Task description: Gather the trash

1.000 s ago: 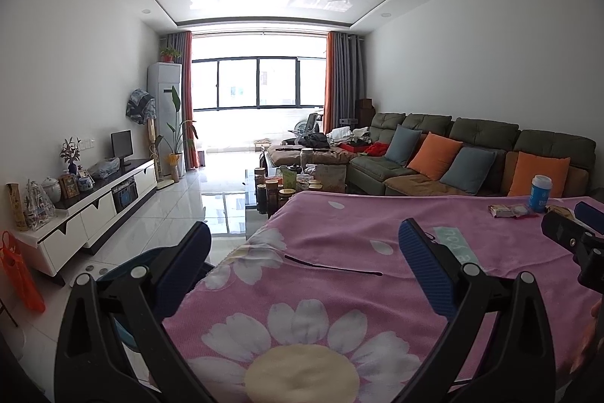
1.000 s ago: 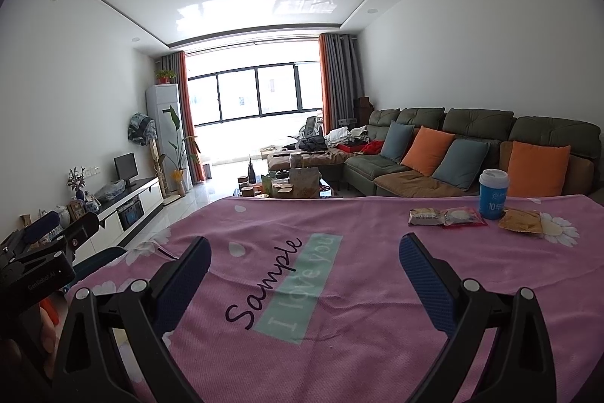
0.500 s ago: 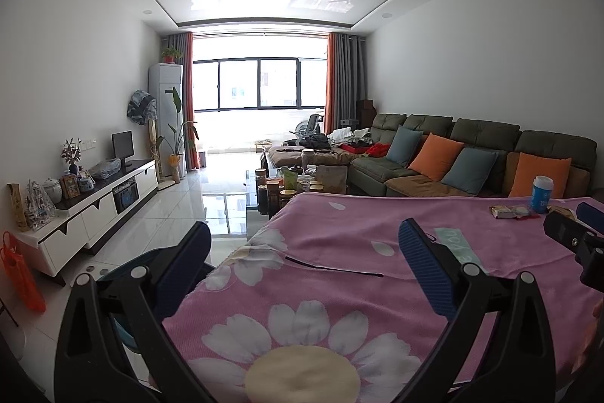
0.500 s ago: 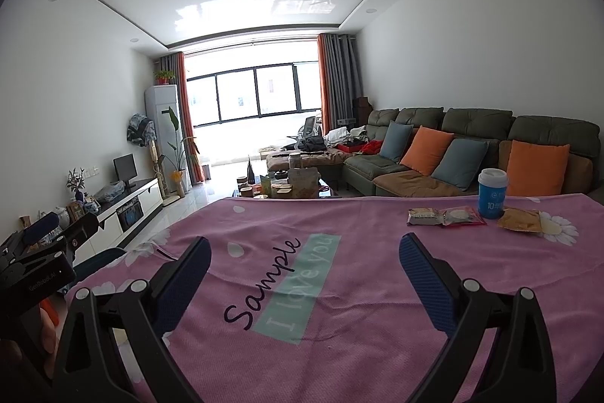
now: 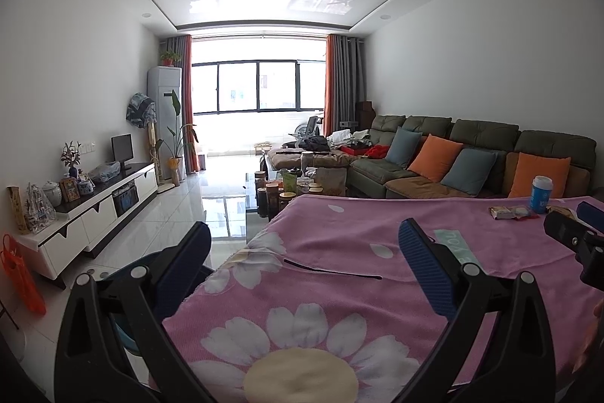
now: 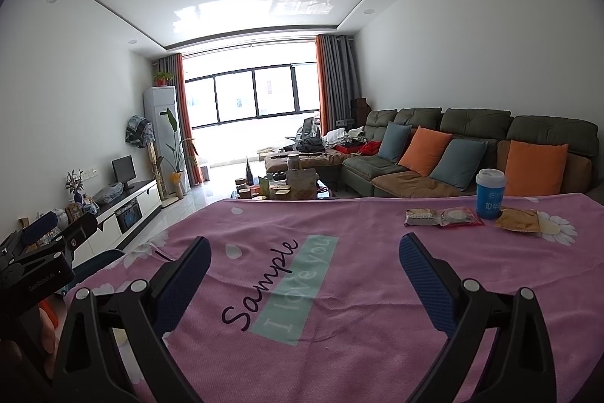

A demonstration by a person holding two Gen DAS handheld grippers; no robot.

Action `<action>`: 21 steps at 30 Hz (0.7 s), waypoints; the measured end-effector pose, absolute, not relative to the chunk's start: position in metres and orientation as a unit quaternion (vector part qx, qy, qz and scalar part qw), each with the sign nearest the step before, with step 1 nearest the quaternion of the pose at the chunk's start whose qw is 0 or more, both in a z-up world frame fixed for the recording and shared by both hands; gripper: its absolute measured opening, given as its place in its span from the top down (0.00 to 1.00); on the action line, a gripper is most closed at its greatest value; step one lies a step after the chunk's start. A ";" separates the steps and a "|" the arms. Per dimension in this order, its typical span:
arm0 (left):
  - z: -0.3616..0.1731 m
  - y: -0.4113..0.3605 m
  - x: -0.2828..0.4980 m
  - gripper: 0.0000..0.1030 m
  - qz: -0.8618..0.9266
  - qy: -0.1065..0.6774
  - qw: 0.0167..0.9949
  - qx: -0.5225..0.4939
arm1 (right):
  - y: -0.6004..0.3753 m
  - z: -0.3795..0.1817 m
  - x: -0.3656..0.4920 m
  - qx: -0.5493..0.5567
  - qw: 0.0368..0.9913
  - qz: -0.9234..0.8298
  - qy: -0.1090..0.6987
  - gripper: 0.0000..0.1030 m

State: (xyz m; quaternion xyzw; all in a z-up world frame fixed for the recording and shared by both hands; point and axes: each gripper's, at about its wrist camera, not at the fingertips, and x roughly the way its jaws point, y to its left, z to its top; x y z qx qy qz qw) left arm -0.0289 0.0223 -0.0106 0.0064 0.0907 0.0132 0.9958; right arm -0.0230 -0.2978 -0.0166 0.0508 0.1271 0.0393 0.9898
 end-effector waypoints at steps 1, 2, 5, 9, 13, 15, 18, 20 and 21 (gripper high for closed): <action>-0.011 0.022 -0.028 0.05 0.013 0.091 0.996 0.007 | -0.298 -0.017 -0.023 0.051 0.990 0.039 0.128 0.06; -0.010 0.022 -0.029 0.05 0.013 0.091 0.996 0.007 | -0.297 -0.016 -0.023 0.051 0.990 0.039 0.128 0.06; -0.011 0.022 -0.029 0.05 0.013 0.091 0.996 0.007 | -0.298 -0.016 -0.022 0.050 0.990 0.039 0.128 0.07; -0.011 0.023 -0.028 0.05 0.013 0.091 0.996 0.007 | -0.298 -0.016 -0.023 0.051 0.990 0.038 0.127 0.06; -0.011 0.023 -0.028 0.05 0.013 0.091 0.996 0.008 | -0.298 -0.016 -0.023 0.051 0.990 0.038 0.126 0.07; -0.011 0.023 -0.028 0.05 0.013 0.090 0.996 0.007 | -0.299 -0.015 -0.023 0.052 0.990 0.038 0.126 0.06; -0.011 0.023 -0.028 0.05 0.013 0.091 0.996 0.008 | -0.299 -0.015 -0.024 0.052 0.990 0.037 0.126 0.06; -0.011 0.022 -0.028 0.05 0.013 0.091 0.996 0.008 | -0.299 -0.015 -0.024 0.052 0.990 0.037 0.126 0.06; -0.011 0.022 -0.028 0.05 0.013 0.091 0.996 0.008 | -0.299 -0.015 -0.024 0.052 0.990 0.037 0.126 0.07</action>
